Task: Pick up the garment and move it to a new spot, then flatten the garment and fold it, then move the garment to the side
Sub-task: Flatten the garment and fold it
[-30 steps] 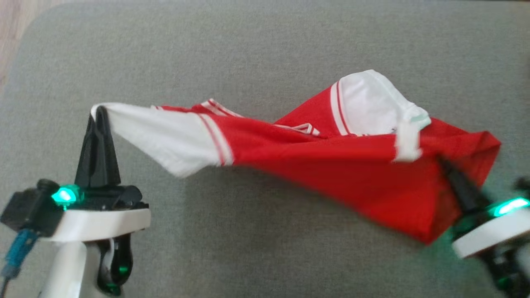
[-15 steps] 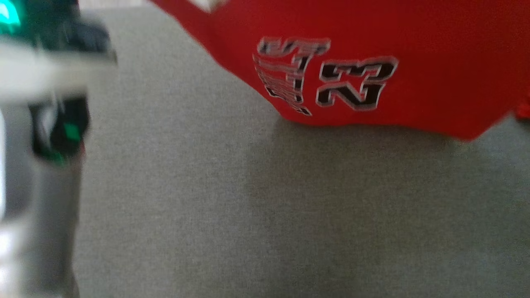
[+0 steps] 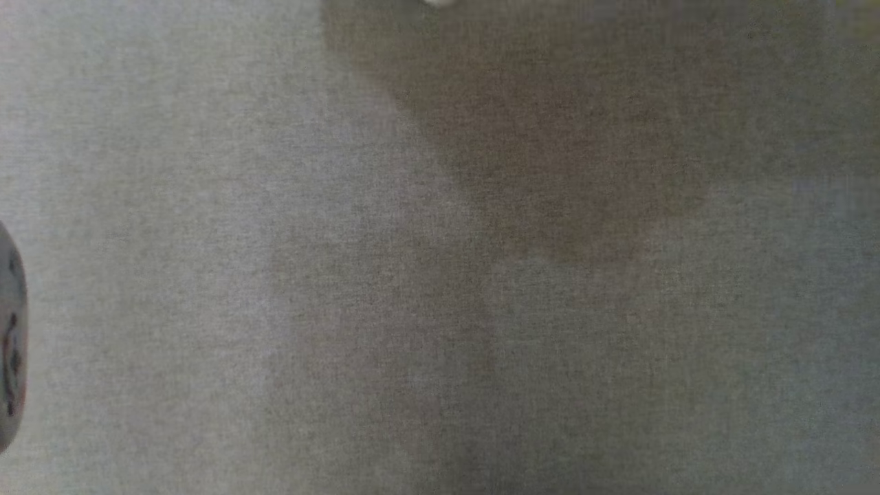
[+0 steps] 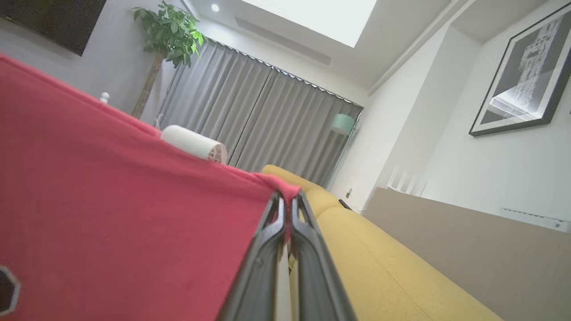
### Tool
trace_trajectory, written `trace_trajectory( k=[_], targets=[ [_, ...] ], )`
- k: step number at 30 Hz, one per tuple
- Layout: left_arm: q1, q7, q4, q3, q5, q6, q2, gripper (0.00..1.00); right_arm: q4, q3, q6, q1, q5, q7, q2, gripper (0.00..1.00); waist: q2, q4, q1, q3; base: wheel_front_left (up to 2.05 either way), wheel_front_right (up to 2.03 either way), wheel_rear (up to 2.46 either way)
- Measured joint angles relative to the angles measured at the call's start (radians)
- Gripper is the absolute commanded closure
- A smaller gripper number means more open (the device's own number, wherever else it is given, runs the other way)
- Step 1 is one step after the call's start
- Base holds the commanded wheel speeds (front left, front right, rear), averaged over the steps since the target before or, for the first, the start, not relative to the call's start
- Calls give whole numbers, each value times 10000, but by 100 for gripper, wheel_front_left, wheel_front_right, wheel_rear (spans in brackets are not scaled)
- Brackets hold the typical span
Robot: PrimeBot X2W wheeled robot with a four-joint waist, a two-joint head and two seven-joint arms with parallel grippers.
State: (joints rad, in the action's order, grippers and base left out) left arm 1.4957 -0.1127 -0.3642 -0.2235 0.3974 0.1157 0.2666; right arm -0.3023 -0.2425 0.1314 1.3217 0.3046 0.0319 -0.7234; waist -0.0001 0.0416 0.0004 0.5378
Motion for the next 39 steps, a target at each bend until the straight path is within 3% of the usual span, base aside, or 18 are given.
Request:
trace_trajectory(
  k=[7,16,20,21,29,34,39],
  targets=[
    [-989,-1028,-136,-382,347,86,17,100,-1532,-1022,0,-208,-387,965,226,100,0,93,-4,219,0,0,0],
    [-6807,-1375,1881,-1087,704,13,67,100,-2245,-938,0,-3602,378,1810,226,100,1,364,-6,-266,0,0,0],
    [-9260,-1396,2698,-1057,713,-382,67,100,-1793,-349,0,-6053,476,1987,383,100,1,394,-7,-787,0,0,0],
    [-9260,-1396,2698,-1057,713,-382,67,100,-1793,-349,0,-6053,476,1987,383,100,1,394,-7,-787,0,0,0],
    [-13679,-1394,3243,-907,1319,-880,-176,100,-387,932,2,-10895,282,2090,1394,100,1,160,-8,-1815,0,0,0],
    [-15366,-1394,3258,-803,1323,-997,-405,100,506,1438,2,-12639,224,2094,1758,100,2,-80,-8,-2275,0,0,0],
    [-15805,-1394,3384,-723,1411,-1085,-545,100,1233,1735,2,-13362,389,1944,1887,100,1,-211,-6,-2405,0,0,0]
  ],
)
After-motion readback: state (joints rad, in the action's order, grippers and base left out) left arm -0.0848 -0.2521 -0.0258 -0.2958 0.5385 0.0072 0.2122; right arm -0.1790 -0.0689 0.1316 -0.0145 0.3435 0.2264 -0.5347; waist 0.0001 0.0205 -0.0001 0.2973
